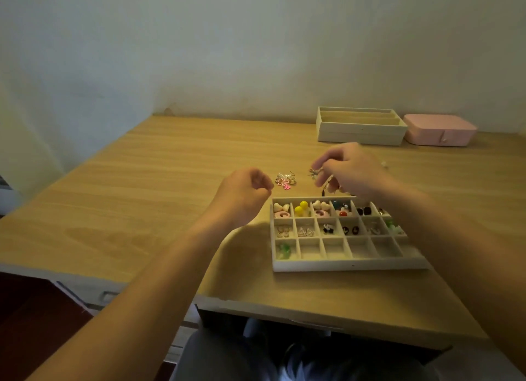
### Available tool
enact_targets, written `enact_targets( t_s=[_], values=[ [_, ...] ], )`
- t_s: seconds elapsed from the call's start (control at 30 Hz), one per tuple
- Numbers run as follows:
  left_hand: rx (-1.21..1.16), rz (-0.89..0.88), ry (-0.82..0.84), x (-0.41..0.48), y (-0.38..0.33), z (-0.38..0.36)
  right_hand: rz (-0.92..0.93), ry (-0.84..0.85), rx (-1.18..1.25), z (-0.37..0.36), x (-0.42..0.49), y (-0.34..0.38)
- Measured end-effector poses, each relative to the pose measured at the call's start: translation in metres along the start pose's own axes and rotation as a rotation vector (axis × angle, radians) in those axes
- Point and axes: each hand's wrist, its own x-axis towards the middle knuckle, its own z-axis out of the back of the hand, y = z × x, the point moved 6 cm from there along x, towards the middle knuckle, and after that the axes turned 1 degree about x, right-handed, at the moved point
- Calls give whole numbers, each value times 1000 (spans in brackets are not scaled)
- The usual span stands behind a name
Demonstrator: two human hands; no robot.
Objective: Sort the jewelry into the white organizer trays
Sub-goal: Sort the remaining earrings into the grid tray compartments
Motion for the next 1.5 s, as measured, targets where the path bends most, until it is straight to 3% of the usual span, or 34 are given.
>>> enact_targets(
  t_s=[0.1, 0.2, 0.63, 0.97, 1.27, 1.5],
  values=[
    [14, 22, -22, 27, 1, -10, -64, -139, 34, 13, 25, -19],
    [-1, 44, -22, 53, 2, -23, -99, -150, 57, 19, 47, -36],
    [76, -66, -38, 126, -8, -57, 10, 323, -274, -9, 98, -66],
    [125, -173, -79, 118, -6, -53, 89, 323, -416, -21, 98, -60],
    [335, -157, 22, 104, 14, -43, 76, 221, -98, -12, 90, -42],
    [177, -44, 17, 104, 25, -31, -17, 80, 227, -3, 86, -37]
  ],
)
